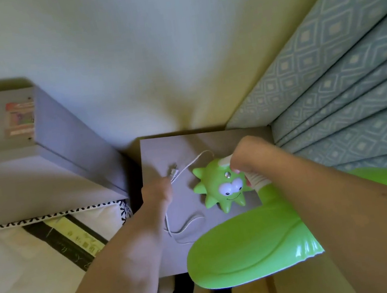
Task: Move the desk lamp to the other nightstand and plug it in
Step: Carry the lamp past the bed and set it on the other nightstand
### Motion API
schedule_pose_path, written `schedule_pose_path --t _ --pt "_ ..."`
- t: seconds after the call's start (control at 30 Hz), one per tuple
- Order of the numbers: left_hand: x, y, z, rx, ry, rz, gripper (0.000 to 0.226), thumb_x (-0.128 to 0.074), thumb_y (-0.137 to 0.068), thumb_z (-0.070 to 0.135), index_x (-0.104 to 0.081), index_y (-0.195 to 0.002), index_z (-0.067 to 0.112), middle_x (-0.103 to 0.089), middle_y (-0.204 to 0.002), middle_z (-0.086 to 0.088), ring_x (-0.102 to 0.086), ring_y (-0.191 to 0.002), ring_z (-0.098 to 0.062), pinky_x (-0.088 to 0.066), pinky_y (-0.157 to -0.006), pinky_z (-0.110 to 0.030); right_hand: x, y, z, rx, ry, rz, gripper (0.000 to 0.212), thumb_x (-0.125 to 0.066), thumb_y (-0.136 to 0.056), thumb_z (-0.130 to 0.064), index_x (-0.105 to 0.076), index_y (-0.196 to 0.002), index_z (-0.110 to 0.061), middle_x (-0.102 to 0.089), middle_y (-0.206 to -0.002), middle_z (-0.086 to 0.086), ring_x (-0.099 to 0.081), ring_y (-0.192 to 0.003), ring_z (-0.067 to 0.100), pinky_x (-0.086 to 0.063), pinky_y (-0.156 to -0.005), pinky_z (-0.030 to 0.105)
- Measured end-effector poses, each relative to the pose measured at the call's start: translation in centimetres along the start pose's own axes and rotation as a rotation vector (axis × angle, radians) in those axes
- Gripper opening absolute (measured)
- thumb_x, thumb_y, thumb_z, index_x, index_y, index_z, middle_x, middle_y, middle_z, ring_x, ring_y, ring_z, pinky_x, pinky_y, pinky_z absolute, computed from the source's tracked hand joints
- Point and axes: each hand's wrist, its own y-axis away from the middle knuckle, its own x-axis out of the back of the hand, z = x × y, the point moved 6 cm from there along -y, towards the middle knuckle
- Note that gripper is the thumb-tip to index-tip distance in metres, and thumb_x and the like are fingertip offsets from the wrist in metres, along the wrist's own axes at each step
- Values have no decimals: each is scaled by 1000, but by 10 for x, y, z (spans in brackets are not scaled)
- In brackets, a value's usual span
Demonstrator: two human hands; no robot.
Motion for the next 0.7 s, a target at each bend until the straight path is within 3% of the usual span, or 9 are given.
schedule_pose_path --t 0.03,0.13,0.2,0.27,0.3,0.33,0.4,0.47,0.7 --pt "1 0 3 -18 -34 10 38 -39 -90 8 -61 -120 13 -69 -115 -11 -65 -109 -30 -53 -86 -38 0 -2 1 -5 -1 9 19 -63 -84 -23 -71 -92 -8 -68 -120 9 -66 -109 24 -52 -85 29" --pt "2 -3 12 -33 -68 6 37 -38 -91 6 -60 -120 11 -68 -115 -14 -65 -108 -33 -52 -85 -38 2 -12 1 -20 4 37 25 -63 -82 -20 -70 -102 -8 -68 -114 8 -66 -107 25 -52 -84 29" --pt "2 -6 15 -28 -79 -12 36 -41 -90 5 -60 -120 10 -68 -115 -14 -65 -108 -34 -52 -86 -38 2 -18 0 -7 49 21 15 -62 -82 -21 -69 -85 -8 -64 -101 10 -65 -96 27 -48 -79 29" --pt "0 -8 16 -18 -81 -26 34 -43 -89 5 -61 -118 8 -67 -116 -14 -63 -111 -33 -50 -91 -39 2 -20 1 -15 66 4 26 -59 -84 -21 -56 -60 -11 -56 -87 8 -56 -83 27 -47 -77 29" --pt "-1 -8 17 -15 -77 -28 34 -43 -89 6 -61 -118 8 -65 -118 -14 -62 -113 -33 -49 -93 -40 1 -20 2 -13 82 -7 29 -58 -84 -21 -53 -57 -12 -54 -86 8 -54 -82 27 -46 -77 30" --pt "-2 -9 18 -11 -69 -25 34 -43 -89 6 -61 -118 9 -64 -119 -13 -61 -114 -33 -49 -93 -40 0 -22 3 -4 79 -14 27 -57 -85 -21 -56 -60 -11 -56 -90 9 -55 -85 27 -47 -78 31" --pt "-2 -10 19 7 -44 -21 34 -42 -89 7 -60 -118 9 -64 -120 -14 -61 -115 -32 -49 -92 -39 -6 -21 4 5 52 -12 19 -54 -86 -20 -68 -86 -7 -64 -109 12 -62 -100 30 -49 -84 33" --pt "-3 -11 20 22 -9 -24 34 -41 -90 7 -60 -119 9 -64 -121 -14 -61 -114 -33 -49 -92 -40 -7 -20 7 -13 -17 22 30 -53 -87 -21 -66 -110 -7 -63 -124 11 -60 -113 31 -49 -88 35" --pt "17 1 19 39 105 24 29 -45 -89 18 -55 -115 11 -62 -120 -14 -59 -113 -34 -48 -88 -38 1 -1 6 19 -81 91 39 -58 -83 -14 -65 -120 -7 -60 -132 14 -57 -122 32 -47 -103 45"
